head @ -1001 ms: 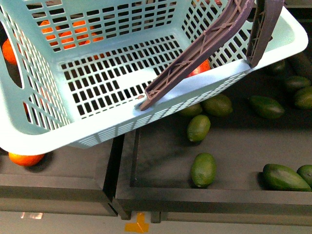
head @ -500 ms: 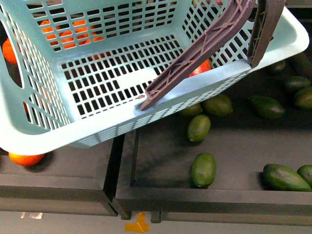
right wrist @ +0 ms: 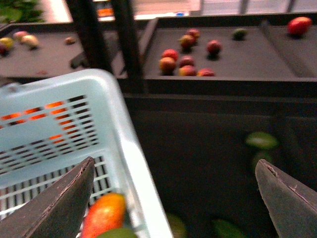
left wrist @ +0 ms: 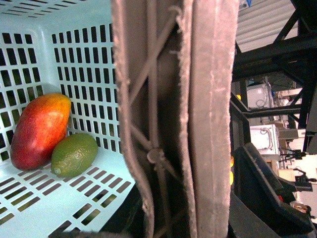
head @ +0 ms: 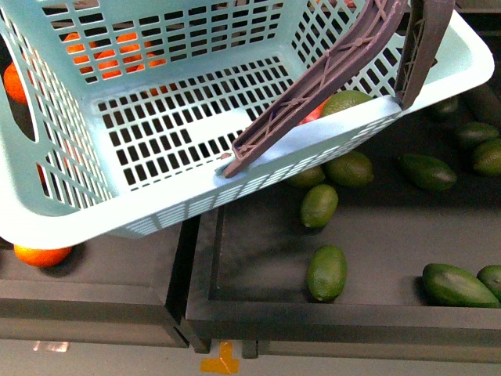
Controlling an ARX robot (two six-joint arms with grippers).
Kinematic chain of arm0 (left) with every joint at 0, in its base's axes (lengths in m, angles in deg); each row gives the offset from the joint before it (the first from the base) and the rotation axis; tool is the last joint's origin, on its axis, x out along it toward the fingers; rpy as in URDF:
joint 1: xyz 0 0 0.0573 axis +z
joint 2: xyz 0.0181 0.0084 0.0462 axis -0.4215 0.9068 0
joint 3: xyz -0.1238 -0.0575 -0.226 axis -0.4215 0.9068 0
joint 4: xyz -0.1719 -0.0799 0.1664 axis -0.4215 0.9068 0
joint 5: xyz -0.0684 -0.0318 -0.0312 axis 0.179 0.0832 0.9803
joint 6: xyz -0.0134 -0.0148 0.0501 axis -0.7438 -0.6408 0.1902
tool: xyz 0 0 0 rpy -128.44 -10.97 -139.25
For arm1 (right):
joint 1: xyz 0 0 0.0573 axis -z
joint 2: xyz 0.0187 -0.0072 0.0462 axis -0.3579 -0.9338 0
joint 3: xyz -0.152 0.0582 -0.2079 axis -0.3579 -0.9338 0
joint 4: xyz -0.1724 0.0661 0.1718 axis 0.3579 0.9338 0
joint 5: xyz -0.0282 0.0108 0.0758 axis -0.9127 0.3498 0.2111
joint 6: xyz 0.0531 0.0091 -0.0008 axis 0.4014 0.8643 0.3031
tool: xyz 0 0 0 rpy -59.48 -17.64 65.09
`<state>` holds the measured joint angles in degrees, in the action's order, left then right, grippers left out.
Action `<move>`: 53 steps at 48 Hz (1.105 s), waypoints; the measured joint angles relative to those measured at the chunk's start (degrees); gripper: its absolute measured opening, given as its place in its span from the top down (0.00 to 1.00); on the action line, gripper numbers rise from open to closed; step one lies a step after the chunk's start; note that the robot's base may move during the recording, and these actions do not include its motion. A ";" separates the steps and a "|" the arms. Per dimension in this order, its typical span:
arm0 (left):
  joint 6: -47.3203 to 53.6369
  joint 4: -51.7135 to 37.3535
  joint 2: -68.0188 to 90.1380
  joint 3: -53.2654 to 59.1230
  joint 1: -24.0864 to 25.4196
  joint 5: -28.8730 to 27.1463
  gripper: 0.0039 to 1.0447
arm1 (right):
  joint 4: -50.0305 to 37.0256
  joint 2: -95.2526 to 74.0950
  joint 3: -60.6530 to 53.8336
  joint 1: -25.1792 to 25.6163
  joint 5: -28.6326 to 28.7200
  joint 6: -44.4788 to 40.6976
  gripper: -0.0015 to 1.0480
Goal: Pick mango and avocado into basket
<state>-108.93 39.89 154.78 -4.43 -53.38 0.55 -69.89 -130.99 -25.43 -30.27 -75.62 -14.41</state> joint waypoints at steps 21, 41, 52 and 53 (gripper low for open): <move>0.00 0.00 0.00 0.00 -0.04 -0.20 0.84 | -21.31 12.11 -24.96 5.09 -0.31 -2.93 0.74; -0.11 0.00 0.00 0.00 0.02 0.09 0.84 | -18.60 27.80 -38.38 9.11 3.54 -3.13 0.98; -0.02 0.00 0.00 0.00 0.02 -0.15 0.84 | -13.44 36.41 -41.88 9.16 3.54 -3.13 0.98; -0.02 0.00 0.00 0.00 0.02 -0.09 0.84 | -12.94 37.09 -42.05 9.16 3.54 -3.13 0.98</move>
<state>-108.95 39.89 154.78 -4.43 -53.35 0.47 -82.83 -93.89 -67.48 -21.11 -72.08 -17.54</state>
